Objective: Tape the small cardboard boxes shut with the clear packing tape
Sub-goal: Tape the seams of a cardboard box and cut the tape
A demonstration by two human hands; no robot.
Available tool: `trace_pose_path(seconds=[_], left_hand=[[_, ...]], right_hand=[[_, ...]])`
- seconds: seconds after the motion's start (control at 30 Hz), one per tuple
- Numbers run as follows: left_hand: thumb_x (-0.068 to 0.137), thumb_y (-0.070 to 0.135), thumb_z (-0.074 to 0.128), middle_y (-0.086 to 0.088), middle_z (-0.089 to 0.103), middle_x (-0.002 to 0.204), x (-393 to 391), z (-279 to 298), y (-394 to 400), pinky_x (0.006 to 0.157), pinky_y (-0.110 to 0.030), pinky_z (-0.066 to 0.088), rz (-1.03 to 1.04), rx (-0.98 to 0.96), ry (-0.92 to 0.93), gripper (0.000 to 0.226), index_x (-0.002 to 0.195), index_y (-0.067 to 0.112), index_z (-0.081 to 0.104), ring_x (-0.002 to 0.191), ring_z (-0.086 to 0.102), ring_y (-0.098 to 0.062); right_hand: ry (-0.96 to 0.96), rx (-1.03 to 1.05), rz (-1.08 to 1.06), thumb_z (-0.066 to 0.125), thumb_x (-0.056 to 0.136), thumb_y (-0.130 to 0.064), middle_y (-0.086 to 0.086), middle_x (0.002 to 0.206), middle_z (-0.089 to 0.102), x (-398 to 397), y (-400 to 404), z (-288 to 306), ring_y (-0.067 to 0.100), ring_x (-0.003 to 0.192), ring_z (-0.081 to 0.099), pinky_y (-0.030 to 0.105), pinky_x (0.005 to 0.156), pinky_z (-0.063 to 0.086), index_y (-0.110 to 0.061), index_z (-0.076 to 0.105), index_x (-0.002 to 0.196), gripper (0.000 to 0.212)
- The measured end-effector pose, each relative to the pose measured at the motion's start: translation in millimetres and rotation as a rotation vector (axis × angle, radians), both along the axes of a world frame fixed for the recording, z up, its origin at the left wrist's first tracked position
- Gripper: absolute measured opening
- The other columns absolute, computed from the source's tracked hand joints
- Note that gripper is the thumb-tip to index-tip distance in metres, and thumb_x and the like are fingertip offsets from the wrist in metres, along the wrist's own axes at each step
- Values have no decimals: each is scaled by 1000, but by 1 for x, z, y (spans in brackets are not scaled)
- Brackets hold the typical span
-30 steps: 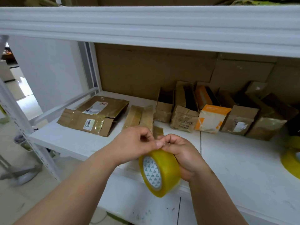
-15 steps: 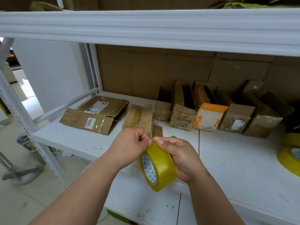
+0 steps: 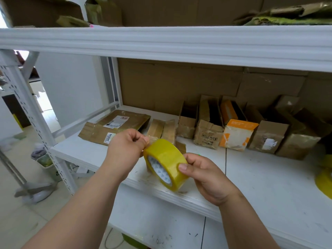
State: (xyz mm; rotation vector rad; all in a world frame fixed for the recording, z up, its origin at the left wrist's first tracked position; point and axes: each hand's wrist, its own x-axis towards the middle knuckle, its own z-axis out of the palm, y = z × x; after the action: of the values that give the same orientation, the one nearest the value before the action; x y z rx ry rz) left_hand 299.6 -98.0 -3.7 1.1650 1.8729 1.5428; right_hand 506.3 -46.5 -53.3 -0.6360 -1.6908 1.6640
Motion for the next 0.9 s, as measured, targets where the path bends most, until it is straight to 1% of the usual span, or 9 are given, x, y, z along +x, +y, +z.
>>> trace_pose_path(seconds=[0.1,0.23,0.33,0.4,0.5,0.57,0.67,0.73,0.9], left_hand=[[91,21,68,-5,75,77,-2,7,-1,87,-52,56,53,28,-20,23,68,18,64,83,72,-31],[92,19,68,1,75,74,-9,13,1,87,-51,56,71,82,-68,20,72,15,64,86,71,-33],[92,15,67,0,73,72,-9,10,3,84,-48,59,65,80,-100,18,75,10,66,80,70,-26],[93,12,67,-3,71,71,-11,9,5,82,-44,60,86,86,-154,20,73,8,66,80,69,-25],[93,9,66,-3,70,69,-13,7,7,82,-42,60,106,92,-233,18,75,5,65,78,68,-21],[92,7,66,-5,70,72,-12,6,10,80,-40,60,124,98,-249,19,74,5,63,74,69,-17],[92,7,66,-10,69,83,-15,9,15,76,-37,59,196,149,-294,21,72,5,59,71,67,-18],[92,9,67,-5,69,77,-20,11,18,75,-36,58,215,155,-291,20,74,4,60,72,67,-18],[89,5,69,-9,69,74,-27,-1,29,72,-36,58,280,108,-350,21,69,5,60,73,67,-22]], right_hand=[[-88,67,-60,71,64,-51,3,79,64,-1,-1,13,12,75,57,20,70,45,-9,67,88,48],[-243,120,-172,73,73,-65,1,69,59,2,2,11,14,66,55,33,67,42,-15,63,75,51],[-169,22,-119,74,77,-59,10,77,67,13,8,9,23,75,63,38,75,48,-11,69,82,49],[-65,-65,-54,77,67,-43,16,84,68,22,15,8,28,83,63,39,81,47,-9,73,85,39],[37,-133,-28,87,49,-39,22,88,65,35,29,9,31,85,61,37,79,48,1,72,91,60],[-28,-62,-35,86,52,-43,23,88,67,41,35,16,29,83,64,33,77,49,3,72,96,65],[-240,82,-129,77,72,-38,14,87,74,48,43,29,25,81,69,39,80,51,-7,75,96,39],[-386,153,-220,76,84,-35,8,82,76,49,50,33,25,77,72,44,80,55,-13,76,91,22],[-516,216,-336,71,88,-29,3,81,75,38,64,44,22,79,71,40,77,56,-18,76,87,12]])
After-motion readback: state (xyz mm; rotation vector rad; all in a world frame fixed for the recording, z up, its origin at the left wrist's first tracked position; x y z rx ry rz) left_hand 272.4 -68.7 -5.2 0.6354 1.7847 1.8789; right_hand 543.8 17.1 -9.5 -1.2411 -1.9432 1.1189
